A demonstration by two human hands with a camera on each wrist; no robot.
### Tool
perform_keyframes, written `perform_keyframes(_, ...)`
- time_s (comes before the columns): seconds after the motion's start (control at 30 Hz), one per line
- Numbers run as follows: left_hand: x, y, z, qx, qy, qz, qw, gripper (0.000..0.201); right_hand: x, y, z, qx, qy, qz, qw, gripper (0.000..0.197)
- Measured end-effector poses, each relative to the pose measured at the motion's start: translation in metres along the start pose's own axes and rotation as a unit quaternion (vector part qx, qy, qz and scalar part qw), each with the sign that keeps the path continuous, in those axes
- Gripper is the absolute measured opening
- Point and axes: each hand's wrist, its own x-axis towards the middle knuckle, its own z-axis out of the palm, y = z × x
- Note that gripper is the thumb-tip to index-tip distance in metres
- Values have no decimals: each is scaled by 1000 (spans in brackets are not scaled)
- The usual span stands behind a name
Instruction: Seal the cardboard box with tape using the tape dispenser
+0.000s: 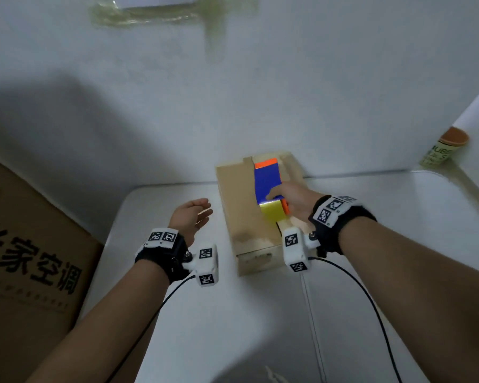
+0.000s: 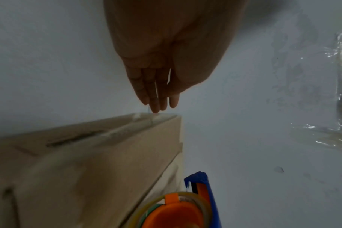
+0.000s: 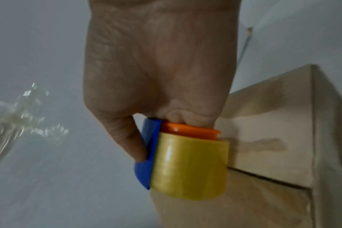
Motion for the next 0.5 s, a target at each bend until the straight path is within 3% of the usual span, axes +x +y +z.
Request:
perform_keyframes(0.07,2,5,18,-12,-20,-8,1000,24,-14,5,-21,62,-27,-19,998,9)
perform_keyframes(0.13,5,11,34,-31,-30,-20,999,20,-25,5,-36,111,-55,-33,992,36)
perform_keyframes(0.2,5,17,50,-40,-50,-51,997,15,-34,6,-45,80,-29,-28,996,51)
perform_keyframes(0.27,0,21,66,-12,-92,-104,990,25,-43,9,-52,33,-20,-50,998,47)
perform_keyframes(0.37,-9,24,82,16,-159,-167,973,49,-55,9,-55,8,-60,-54,997,40)
perform_keyframes(0.5,-15,24,90,43,-192,-153,969,57,-69,11,-63,16,-75,-26,997,30)
